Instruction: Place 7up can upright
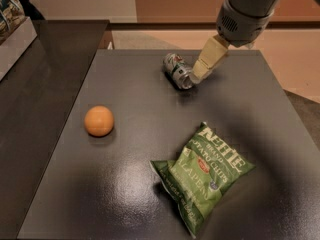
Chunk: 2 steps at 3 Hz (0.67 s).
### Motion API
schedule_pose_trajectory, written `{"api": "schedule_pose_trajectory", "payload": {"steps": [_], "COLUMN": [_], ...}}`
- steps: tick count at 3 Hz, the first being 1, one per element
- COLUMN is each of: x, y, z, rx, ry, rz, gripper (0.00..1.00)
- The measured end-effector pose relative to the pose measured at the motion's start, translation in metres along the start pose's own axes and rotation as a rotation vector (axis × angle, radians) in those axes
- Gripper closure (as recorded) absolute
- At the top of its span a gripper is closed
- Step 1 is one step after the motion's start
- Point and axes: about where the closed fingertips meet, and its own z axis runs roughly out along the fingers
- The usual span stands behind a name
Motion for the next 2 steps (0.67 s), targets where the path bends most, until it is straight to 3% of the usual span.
{"api": "schedule_pose_trajectory", "payload": {"steps": [1, 2], "x": [-0.035, -0.088], "y": [-0.007, -0.007], "z": [0.019, 0.048], "rx": [0.021, 0.056], "ry": [0.062, 0.084], "rz": [0.15, 0.226], "gripper": [0.0, 0.0]}}
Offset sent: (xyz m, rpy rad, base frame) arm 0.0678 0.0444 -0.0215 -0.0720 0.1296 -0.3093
